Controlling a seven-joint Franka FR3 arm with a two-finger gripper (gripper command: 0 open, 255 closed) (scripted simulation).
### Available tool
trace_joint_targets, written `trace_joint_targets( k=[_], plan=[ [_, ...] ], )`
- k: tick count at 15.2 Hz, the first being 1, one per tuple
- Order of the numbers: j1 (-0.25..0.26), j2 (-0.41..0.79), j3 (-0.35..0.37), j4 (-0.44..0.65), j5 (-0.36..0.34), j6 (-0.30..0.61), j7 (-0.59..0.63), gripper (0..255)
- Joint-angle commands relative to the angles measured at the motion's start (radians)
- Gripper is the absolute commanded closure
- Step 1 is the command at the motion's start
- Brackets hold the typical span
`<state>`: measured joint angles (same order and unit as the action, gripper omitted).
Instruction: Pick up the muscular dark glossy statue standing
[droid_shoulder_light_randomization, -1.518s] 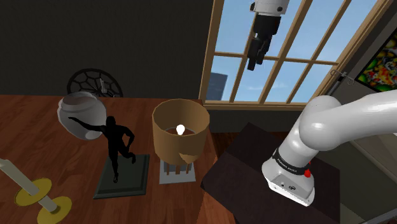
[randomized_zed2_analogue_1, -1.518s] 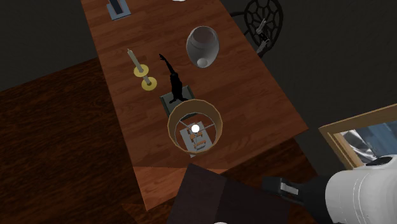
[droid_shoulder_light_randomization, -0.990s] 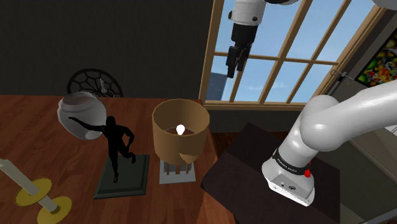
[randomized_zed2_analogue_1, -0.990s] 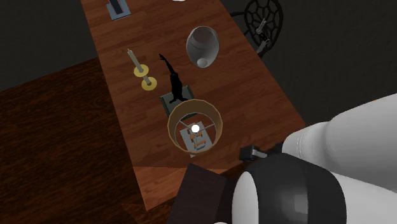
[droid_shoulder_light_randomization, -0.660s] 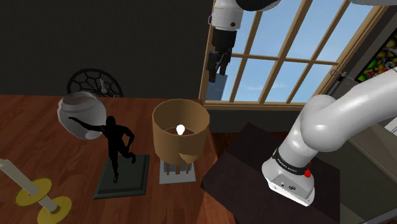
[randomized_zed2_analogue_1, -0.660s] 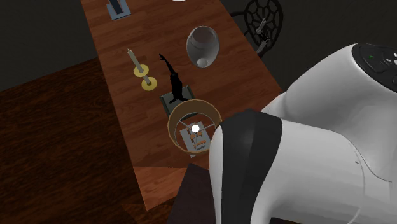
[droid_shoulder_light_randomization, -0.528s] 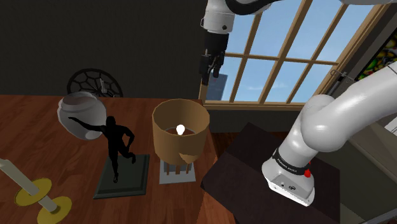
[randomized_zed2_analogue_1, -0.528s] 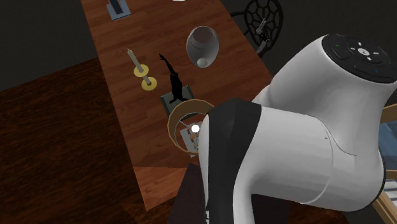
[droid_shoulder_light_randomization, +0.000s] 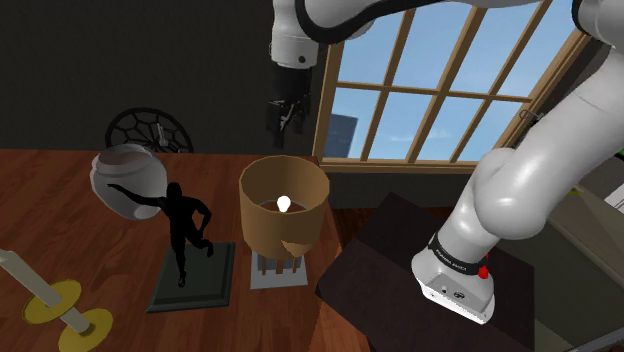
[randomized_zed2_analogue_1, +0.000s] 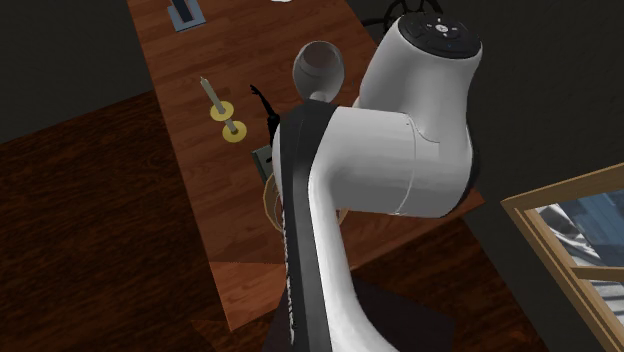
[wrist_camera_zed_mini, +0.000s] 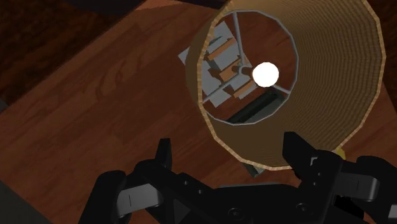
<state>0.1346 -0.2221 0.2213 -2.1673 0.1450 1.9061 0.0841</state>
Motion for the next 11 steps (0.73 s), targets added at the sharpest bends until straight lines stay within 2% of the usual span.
trace_joint_targets(
  k=[1,11],
  plan=[
    [0.012,0.069,0.021,0.045,-0.004,0.030,0.015,0],
    [0.088,0.415,0.094,0.343,-0.079,0.098,0.097,0]
  ],
)
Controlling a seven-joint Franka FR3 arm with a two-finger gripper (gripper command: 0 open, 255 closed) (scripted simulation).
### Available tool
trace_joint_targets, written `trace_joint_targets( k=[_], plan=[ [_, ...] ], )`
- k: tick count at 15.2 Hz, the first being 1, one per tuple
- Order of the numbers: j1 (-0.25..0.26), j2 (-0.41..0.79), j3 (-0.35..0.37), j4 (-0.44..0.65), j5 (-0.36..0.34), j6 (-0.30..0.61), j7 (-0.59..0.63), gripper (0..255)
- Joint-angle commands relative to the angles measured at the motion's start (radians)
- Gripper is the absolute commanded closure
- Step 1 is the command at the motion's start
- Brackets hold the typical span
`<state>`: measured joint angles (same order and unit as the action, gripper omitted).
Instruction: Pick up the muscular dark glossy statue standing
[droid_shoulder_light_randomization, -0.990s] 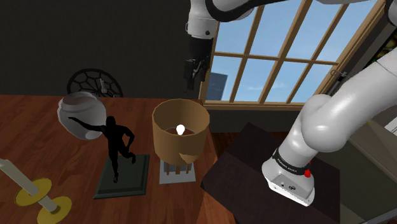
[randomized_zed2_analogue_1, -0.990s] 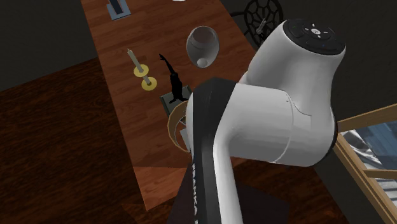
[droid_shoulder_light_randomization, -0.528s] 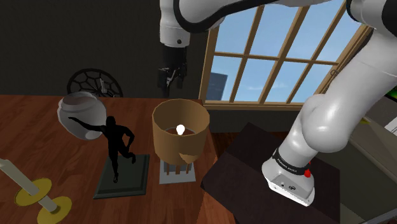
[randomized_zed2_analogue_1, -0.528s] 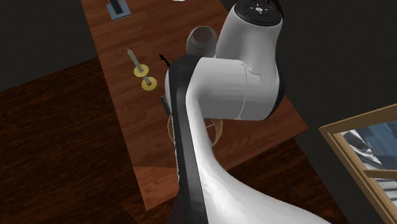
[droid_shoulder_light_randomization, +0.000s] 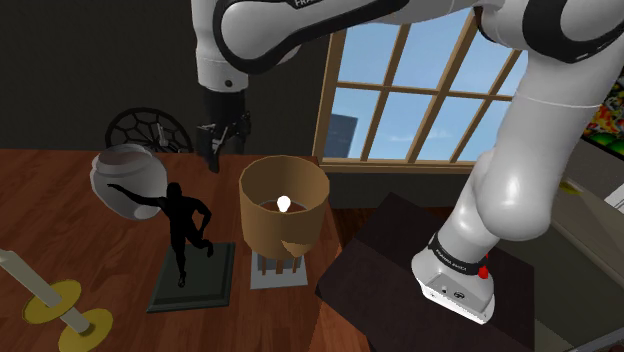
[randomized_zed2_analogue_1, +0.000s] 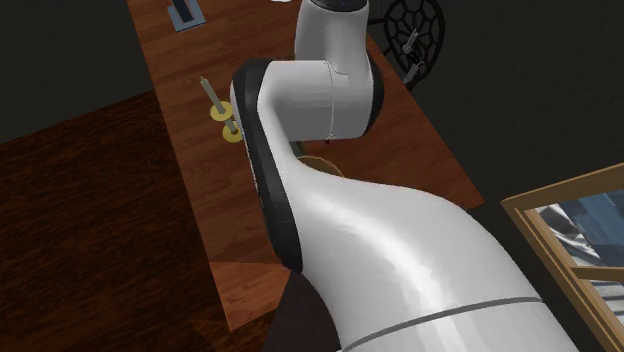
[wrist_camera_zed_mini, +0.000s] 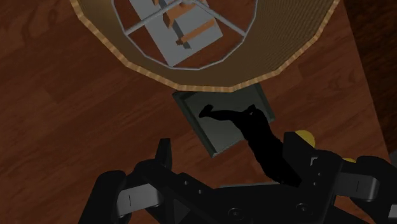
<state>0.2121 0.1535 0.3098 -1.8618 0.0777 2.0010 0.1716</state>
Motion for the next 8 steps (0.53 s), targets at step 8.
trace_joint_targets(
  k=[8],
  plan=[
    [0.115,0.340,0.025,0.381,-0.100,-0.027,0.064,0]
  ],
)
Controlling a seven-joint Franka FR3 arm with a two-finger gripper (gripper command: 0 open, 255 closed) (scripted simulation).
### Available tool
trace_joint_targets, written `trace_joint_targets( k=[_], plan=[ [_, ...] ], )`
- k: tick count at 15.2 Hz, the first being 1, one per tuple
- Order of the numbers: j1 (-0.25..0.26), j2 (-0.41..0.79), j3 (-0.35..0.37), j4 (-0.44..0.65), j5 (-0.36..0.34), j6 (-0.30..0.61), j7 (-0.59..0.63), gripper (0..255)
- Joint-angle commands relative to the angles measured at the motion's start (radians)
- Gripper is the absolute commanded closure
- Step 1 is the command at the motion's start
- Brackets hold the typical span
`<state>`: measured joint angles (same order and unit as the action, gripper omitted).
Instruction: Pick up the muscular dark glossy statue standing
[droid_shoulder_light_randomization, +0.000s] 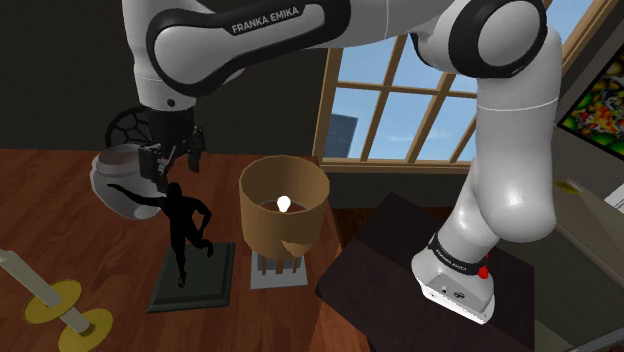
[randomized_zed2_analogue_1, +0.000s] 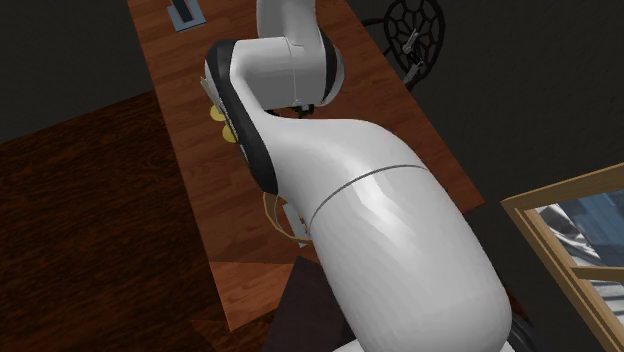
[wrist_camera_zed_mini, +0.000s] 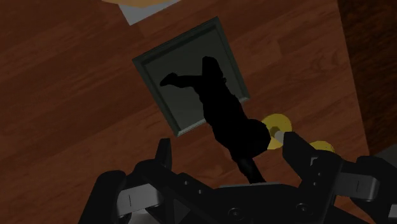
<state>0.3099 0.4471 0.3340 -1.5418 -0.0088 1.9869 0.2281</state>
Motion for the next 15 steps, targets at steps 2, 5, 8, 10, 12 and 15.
trace_joint_targets(
  k=[2,5,8,10,12,15],
  plan=[
    [0.044,0.112,0.001,0.148,-0.030,-0.031,0.014,0],
    [0.044,0.122,-0.002,0.123,-0.032,0.003,0.012,0],
    [0.044,0.134,-0.004,0.101,-0.035,0.037,0.011,0],
    [0.045,0.141,-0.006,0.090,-0.037,0.054,0.010,0],
    [0.044,0.140,-0.006,0.087,-0.037,0.056,0.010,255],
    [0.044,0.140,-0.006,0.087,-0.037,0.056,0.010,255]
  ],
)
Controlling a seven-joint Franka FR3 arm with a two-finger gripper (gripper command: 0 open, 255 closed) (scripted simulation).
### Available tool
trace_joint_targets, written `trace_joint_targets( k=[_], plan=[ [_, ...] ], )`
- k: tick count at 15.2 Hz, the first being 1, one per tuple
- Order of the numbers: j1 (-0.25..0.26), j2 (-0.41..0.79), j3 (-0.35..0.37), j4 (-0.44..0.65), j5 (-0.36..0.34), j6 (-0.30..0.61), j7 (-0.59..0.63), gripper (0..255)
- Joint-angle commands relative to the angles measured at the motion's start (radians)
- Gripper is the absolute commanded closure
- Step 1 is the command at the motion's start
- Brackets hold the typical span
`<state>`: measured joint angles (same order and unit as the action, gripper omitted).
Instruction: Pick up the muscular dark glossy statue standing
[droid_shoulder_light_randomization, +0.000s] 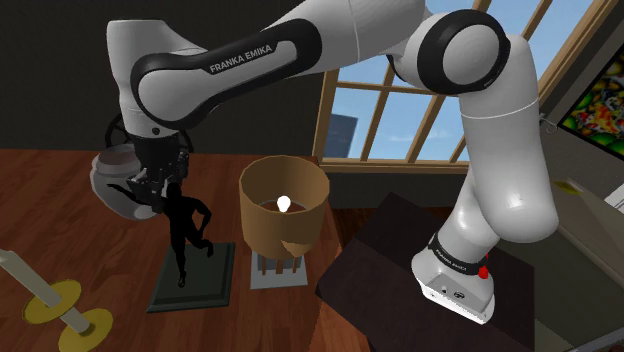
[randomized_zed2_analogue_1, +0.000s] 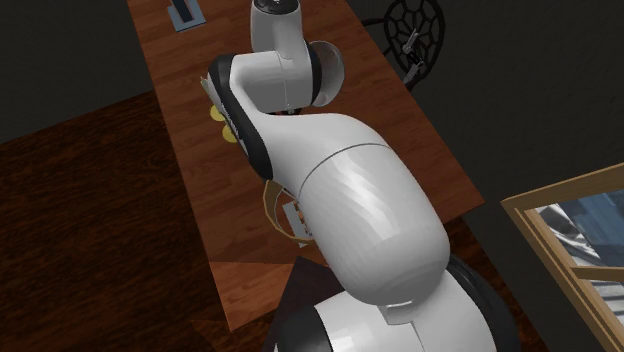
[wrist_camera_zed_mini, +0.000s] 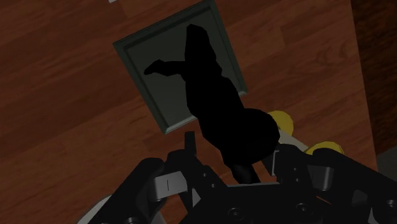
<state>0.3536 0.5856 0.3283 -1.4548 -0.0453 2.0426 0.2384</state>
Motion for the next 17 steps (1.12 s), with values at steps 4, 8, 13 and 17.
trace_joint_targets(
  k=[4,8,13,17],
  plan=[
    [0.000,0.001,0.000,-0.001,0.000,0.000,0.000,255],
    [0.001,-0.006,0.002,0.016,0.002,-0.023,0.001,255],
    [0.001,-0.025,0.005,0.056,0.006,-0.080,0.003,255],
    [0.002,-0.036,0.007,0.093,0.009,-0.128,0.006,255]
  ],
)
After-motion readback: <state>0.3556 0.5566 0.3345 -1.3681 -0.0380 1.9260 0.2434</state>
